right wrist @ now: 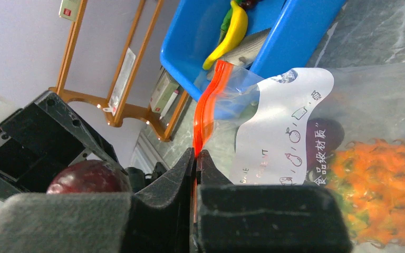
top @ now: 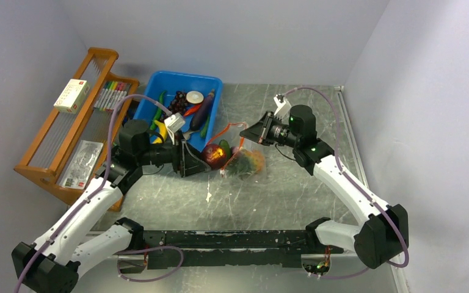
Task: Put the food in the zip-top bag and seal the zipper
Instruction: Place the fake vegetable in the zipper food storage bag.
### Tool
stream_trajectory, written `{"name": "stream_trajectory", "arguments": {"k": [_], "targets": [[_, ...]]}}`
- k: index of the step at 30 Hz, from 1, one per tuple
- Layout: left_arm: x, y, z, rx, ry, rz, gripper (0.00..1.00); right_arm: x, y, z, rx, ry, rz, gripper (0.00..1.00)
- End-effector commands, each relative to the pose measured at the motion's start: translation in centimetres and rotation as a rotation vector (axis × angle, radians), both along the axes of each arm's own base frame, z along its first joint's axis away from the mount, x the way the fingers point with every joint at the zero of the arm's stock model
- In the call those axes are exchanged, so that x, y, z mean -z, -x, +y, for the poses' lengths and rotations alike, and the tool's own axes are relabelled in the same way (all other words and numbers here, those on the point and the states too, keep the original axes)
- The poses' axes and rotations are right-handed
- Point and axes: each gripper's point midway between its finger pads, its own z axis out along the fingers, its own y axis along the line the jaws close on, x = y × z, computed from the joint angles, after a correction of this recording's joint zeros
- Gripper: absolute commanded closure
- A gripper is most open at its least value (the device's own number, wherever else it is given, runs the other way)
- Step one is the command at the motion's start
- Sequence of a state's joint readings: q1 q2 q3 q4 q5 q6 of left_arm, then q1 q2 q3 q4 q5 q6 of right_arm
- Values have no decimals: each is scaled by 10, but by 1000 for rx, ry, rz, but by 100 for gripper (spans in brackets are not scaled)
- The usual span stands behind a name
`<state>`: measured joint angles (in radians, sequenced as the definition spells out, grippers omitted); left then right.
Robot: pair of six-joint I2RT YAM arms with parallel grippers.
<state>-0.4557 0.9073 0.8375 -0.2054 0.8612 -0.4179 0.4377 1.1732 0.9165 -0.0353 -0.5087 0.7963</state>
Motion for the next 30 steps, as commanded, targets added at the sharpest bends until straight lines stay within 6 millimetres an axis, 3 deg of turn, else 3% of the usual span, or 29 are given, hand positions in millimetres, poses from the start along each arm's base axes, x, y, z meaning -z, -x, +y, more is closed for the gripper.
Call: {"name": "stream_trajectory", "arguments": {"k": [1, 7, 11, 17, 20, 23, 30], "targets": [[2, -3, -7, -17, 19, -21, 50, -9, -6, 1, 9, 0, -46, 100], [-4, -11, -16, 19, 21, -30, 51, -9, -2, 8, -57, -11, -49, 100], [8, -43, -15, -116, -37, -25, 51, -11, 3, 13, -104, -20, -61, 100], [24, -69, -21, -167, -98, 14, 54, -15, 7, 15, -148, -13, -102, 100], [30, -75, -24, -176, -110, 23, 53, -13, 6, 14, -172, 39, -131, 100], [31, -78, -28, -173, -117, 29, 53, -31, 8, 18, -212, 15, -170, 100], [45, -88, -35, -228, -160, 34, 51, -35, 14, 20, -240, -15, -196, 100]]}}
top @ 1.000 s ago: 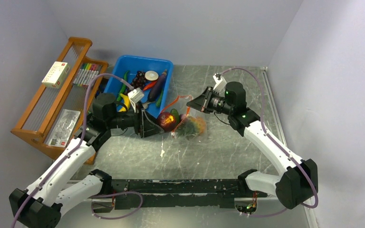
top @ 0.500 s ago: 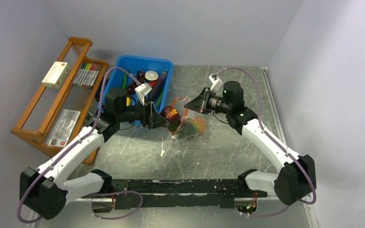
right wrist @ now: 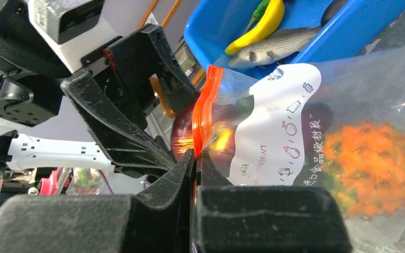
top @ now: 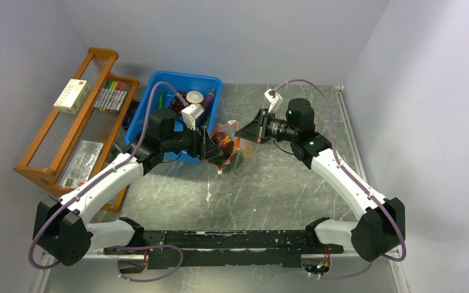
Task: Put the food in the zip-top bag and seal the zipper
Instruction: Place the fake vegetable in the zipper food storage bag.
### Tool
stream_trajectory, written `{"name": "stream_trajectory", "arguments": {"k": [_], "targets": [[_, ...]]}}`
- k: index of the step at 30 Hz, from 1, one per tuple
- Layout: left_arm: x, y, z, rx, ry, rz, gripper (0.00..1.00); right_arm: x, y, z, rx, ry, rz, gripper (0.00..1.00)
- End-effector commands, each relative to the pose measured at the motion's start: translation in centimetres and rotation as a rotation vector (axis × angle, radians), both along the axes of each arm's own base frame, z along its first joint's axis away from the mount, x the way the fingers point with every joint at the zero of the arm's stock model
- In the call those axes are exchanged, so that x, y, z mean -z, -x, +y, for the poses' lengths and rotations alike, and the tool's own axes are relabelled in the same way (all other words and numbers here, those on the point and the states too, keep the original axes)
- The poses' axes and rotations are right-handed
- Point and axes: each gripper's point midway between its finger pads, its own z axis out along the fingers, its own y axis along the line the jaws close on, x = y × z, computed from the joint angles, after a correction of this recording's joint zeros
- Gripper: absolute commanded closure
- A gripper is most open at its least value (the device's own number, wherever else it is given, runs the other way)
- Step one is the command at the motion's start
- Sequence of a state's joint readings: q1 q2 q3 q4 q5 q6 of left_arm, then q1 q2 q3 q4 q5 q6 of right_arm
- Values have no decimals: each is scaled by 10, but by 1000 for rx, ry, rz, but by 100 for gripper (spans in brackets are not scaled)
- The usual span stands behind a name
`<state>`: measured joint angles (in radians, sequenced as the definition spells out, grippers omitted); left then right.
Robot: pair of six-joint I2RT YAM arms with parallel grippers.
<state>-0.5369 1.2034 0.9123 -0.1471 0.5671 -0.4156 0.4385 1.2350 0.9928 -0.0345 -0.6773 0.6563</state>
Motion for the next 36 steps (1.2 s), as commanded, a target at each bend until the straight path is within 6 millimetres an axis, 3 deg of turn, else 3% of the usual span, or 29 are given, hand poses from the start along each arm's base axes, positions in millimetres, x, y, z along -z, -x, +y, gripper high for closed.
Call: {"name": "stream_trajectory", "arguments": {"k": [1, 8, 17, 18, 25, 34, 36], "targets": [[-10, -13, -9, -21, -8, -51, 50, -23, 7, 6, -58, -47, -79, 100], [3, -28, -19, -54, -142, -57, 48, -23, 19, 19, -108, -54, -62, 100], [9, -31, -35, -65, -136, -76, 48, -28, 32, 32, -142, -71, -77, 100], [9, -29, -38, -52, -125, -82, 46, -17, 32, 31, -140, -62, -56, 100], [10, -17, -43, 8, -115, -58, 34, -17, 25, 28, -101, -36, -76, 100], [-19, 3, -42, 47, -10, -97, 18, -11, 22, 26, -78, -10, -78, 100], [-17, 2, -38, 32, -27, -97, 8, -11, 22, 26, -78, -9, -79, 100]]}}
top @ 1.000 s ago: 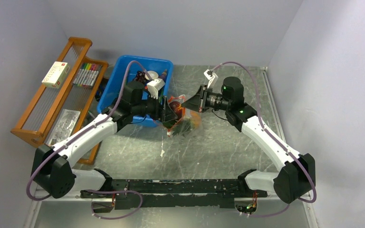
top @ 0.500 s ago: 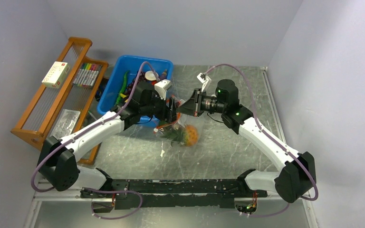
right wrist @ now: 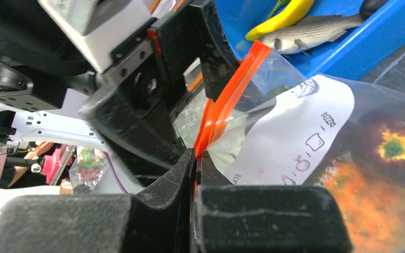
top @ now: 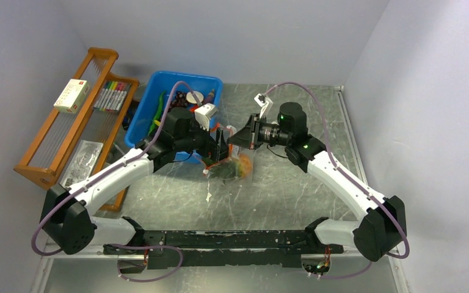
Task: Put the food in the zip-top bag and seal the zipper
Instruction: Place the fake vegetable in the zipper food storage bag.
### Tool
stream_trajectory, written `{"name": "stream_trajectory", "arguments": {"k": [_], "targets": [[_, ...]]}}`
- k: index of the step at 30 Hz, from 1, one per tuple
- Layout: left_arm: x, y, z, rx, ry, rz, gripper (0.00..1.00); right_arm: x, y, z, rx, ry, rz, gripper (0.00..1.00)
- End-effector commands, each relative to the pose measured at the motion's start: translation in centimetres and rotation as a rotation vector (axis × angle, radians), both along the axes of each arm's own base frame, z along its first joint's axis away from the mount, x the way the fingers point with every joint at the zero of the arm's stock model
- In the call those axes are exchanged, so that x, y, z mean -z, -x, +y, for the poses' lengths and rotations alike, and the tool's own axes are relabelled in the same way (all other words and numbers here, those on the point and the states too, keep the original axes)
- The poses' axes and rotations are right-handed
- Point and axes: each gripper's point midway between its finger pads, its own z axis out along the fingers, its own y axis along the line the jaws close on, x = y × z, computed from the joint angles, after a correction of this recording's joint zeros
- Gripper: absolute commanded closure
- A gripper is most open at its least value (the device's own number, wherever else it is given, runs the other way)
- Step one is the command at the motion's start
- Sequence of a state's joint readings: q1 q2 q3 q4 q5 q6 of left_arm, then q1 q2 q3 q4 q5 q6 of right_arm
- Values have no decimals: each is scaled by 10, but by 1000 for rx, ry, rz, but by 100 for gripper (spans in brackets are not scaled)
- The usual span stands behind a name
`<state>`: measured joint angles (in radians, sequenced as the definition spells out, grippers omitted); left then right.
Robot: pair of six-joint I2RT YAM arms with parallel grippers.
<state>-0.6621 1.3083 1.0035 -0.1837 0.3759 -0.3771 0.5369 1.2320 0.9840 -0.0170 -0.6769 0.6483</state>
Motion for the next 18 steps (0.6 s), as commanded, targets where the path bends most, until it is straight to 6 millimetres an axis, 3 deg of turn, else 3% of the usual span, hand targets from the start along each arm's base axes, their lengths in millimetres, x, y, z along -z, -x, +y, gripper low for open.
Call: {"name": "stream_trajectory", "arguments": {"k": [1, 13, 18], "targets": [[-28, 12, -9, 62, 75, -53, 7, -11, -6, 0, 22, -9, -63, 100], [-45, 6, 8, -34, 54, -103, 16, -2, -11, -6, 62, 37, -70, 100], [-60, 3, 12, -62, 81, -156, 18, 3, -24, -16, 160, 76, -72, 100]]}}
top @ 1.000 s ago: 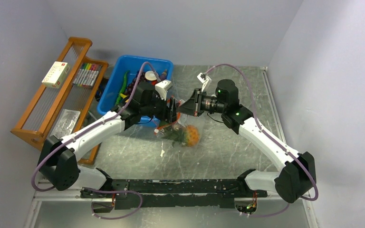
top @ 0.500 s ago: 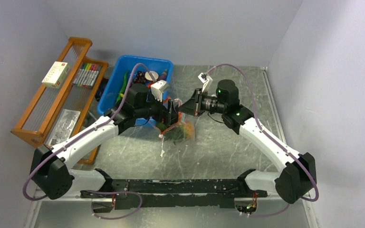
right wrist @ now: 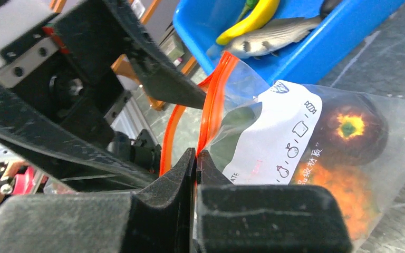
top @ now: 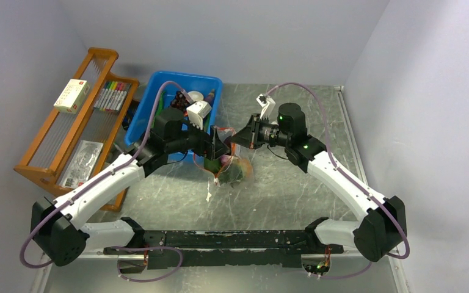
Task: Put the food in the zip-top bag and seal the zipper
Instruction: Place the fake vegetable in the zipper food storage bag, then pick up the fake vegetable from the bin.
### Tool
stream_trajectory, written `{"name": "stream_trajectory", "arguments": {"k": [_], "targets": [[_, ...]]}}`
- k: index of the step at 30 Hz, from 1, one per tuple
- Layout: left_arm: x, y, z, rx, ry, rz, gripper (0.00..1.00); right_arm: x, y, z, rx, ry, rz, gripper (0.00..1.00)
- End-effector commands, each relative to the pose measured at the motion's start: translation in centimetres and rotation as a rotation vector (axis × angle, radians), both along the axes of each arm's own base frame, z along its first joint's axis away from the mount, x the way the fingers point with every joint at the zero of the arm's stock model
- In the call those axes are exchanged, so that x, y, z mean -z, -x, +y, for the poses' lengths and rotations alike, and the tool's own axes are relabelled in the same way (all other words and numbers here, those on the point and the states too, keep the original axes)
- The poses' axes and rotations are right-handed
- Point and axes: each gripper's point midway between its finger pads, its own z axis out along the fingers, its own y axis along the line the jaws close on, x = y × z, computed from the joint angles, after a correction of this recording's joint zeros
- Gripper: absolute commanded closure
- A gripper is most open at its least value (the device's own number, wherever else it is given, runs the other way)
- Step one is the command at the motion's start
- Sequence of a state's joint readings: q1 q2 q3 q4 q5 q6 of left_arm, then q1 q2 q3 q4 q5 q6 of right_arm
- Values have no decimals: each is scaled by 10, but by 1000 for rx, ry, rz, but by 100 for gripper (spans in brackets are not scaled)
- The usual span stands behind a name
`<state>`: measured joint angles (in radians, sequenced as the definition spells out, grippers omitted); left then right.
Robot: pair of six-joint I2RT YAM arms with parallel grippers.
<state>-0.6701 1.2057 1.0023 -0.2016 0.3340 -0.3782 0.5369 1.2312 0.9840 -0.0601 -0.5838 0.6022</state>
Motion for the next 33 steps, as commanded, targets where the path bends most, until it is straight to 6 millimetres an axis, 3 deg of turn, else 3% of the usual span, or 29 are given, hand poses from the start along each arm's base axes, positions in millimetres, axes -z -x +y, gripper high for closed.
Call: {"name": "stream_trajectory", "arguments": {"k": [1, 5, 10, 16, 20, 24, 27, 30, 33], "targets": [[-30, -6, 3, -45, 40, -84, 18, -8, -13, -11, 92, 15, -52, 100], [-39, -20, 18, -128, -25, -145, 22, -9, -14, -13, 101, 28, -55, 100], [-54, -43, 48, -293, -128, -217, 24, -34, -16, -20, 134, 24, -131, 100], [-56, -73, 86, -479, -280, -290, 36, -44, -10, -22, 134, -4, -161, 100], [-44, -96, 107, -517, -342, -283, 39, -46, -6, -25, 131, -5, -173, 100], [-18, -128, 145, -573, -394, -209, 46, -55, -1, -28, 136, -23, -195, 100], [-1, -150, 168, -609, -446, -168, 49, -47, 4, -30, 135, -25, -188, 100], [10, -174, 183, -617, -456, -169, 49, -47, 6, -30, 127, -27, -185, 100], [8, -203, 183, -641, -381, -139, 49, -46, 8, -28, 115, -41, -178, 100]]}}
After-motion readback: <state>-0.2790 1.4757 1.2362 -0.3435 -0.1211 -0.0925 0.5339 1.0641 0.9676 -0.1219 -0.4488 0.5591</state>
